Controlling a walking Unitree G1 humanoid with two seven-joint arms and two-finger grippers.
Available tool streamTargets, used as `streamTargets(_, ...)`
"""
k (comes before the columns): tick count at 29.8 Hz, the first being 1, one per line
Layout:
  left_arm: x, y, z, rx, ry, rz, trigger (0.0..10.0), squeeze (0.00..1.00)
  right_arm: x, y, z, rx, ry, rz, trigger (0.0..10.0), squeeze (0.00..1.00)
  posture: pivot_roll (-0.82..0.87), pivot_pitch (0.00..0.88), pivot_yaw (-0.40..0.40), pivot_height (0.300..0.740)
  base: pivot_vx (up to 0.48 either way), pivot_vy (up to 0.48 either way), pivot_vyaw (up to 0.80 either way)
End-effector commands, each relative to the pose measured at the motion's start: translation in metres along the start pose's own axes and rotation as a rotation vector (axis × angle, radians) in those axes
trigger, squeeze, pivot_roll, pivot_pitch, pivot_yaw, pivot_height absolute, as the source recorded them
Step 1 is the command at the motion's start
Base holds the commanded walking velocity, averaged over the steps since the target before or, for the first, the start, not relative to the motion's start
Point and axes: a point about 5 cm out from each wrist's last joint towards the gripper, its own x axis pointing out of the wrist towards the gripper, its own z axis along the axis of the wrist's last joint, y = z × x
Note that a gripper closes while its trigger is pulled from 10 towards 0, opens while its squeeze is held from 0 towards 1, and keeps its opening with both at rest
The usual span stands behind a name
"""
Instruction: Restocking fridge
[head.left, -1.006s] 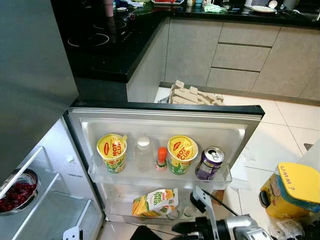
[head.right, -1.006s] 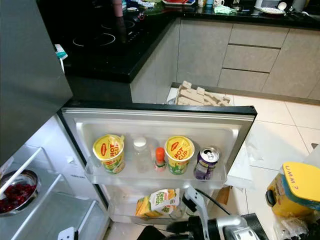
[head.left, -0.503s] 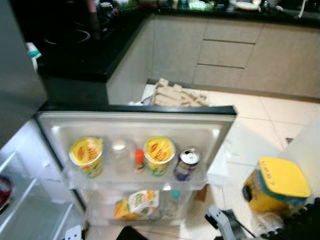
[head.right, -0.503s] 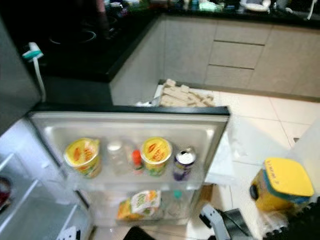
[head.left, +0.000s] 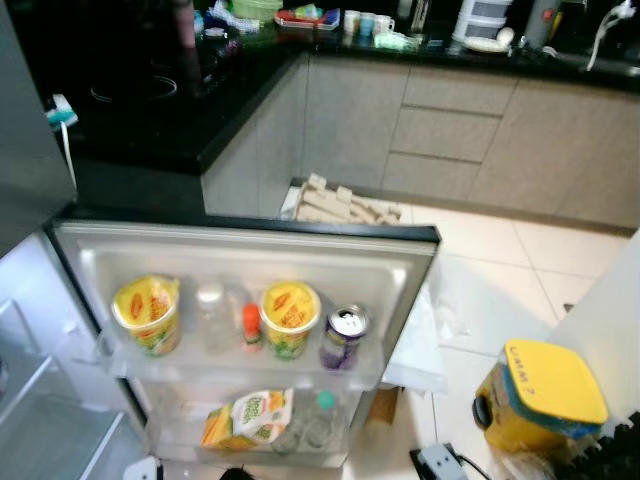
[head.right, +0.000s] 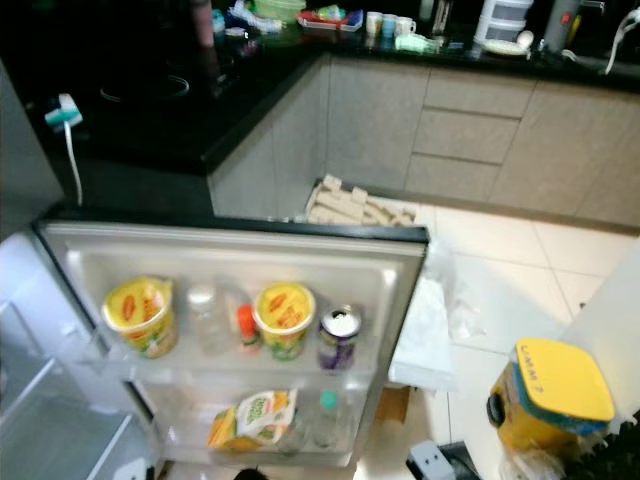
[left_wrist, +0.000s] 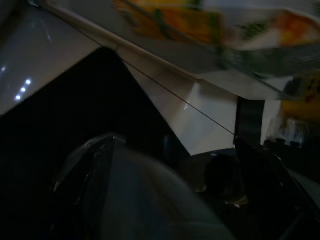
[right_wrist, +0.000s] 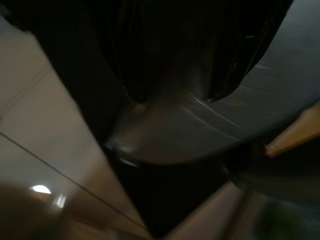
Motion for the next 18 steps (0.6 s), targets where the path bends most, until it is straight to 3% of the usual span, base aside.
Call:
streamTargets(1,-0.0002,0.0013,0.0011,0.005,0.002,0.004,10.0,0.00,0.0011,0.0017,-0.0123,0.015,0.040,-0.035,10.0,0.00,-0.08,0.000,-0.037,0.740,0.000,-0.480,0.00)
streamTargets(11,-0.0002,0.0011,0.0001,-0.001,0.002,0.010,10.0,0.00,-0.0013,-0.0051,-0.0190,0.006,0.058,-0.148,10.0,0.00,-0.08,0.000,-0.040,0.740,0.000,-0.479,0.00)
streamTargets(18,-0.0012,0.0043,0.0000,-0.022,-0.003,0.041,10.0,0.00,-0.0017,-0.0061,-0.0216,0.005,0.068,-0.175,10.0,0.00,-0.08,0.000,-0.041,0.740,0.000,0.000,0.00)
